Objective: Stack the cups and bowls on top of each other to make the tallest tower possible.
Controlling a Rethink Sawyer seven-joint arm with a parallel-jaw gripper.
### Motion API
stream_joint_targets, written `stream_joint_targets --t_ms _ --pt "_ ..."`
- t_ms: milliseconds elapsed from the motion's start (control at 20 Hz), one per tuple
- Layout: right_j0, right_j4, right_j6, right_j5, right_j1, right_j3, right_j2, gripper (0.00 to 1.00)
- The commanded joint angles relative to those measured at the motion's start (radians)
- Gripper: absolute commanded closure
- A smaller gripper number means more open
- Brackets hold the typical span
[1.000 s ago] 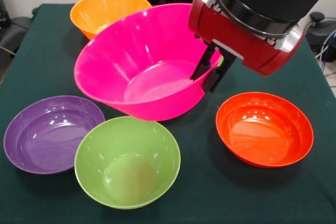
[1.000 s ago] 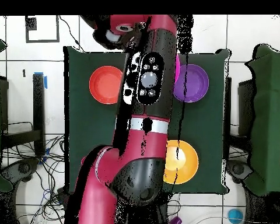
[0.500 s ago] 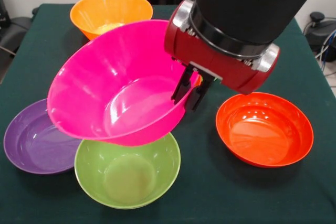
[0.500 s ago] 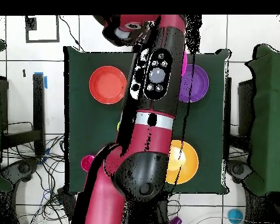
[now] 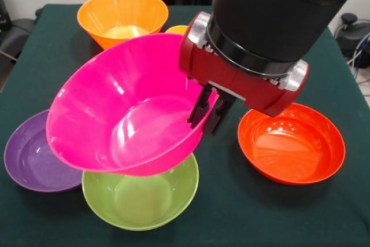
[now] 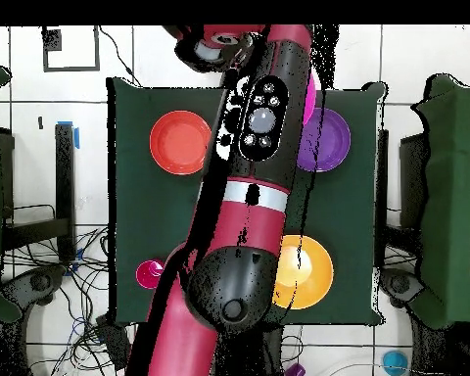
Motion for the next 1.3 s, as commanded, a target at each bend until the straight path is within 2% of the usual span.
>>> stream_joint_targets --t_ms 50,950,1300 --pt "-0.013 0.035 -0.287 -0.038 -0.001 0.012 -0.073 1.00" --pt "-0.066 0.186 -0.368 -0.123 0.035 0.005 -0.218 1.00" --pt "-0.070 0.178 -0.367 -0.127 0.039 0.005 -0.211 1.00"
